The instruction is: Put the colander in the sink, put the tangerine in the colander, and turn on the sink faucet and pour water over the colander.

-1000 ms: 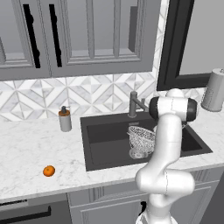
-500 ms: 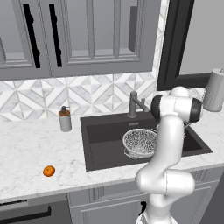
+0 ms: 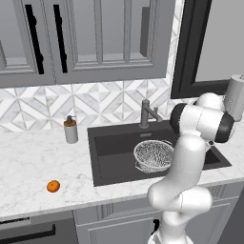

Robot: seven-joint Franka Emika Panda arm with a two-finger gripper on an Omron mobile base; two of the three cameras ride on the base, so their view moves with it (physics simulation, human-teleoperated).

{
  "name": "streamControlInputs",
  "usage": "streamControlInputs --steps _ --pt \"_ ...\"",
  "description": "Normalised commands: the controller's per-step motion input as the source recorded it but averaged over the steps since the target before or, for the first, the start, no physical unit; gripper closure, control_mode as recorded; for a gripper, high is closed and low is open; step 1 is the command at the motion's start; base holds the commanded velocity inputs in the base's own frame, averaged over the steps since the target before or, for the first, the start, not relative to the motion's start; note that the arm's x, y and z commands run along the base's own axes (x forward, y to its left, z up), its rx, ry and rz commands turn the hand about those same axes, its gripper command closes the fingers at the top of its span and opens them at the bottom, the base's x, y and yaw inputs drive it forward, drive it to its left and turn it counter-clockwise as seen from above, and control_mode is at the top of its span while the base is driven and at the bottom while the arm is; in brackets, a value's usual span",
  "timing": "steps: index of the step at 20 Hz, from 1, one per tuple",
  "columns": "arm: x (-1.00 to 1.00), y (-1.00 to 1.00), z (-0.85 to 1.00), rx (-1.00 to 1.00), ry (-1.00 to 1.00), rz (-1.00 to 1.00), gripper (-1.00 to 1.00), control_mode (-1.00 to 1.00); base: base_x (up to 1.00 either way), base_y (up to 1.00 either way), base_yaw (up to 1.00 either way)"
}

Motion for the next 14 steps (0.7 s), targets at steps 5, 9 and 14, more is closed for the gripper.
streamControlInputs --steps 5,9,14 --pt "-0.86 0.16 0.66 -0.04 -0.05 0.09 -1.0 -1.0 0.0 0.0 0.0" --pt "-0.76 0.41 0.59 -0.15 -0.01 0.11 -1.0 -1.0 0.0 0.0 0.0" --pt "-0.6 0.81 0.45 -0.23 0.0 0.09 -1.0 -1.0 0.0 0.0 0.0"
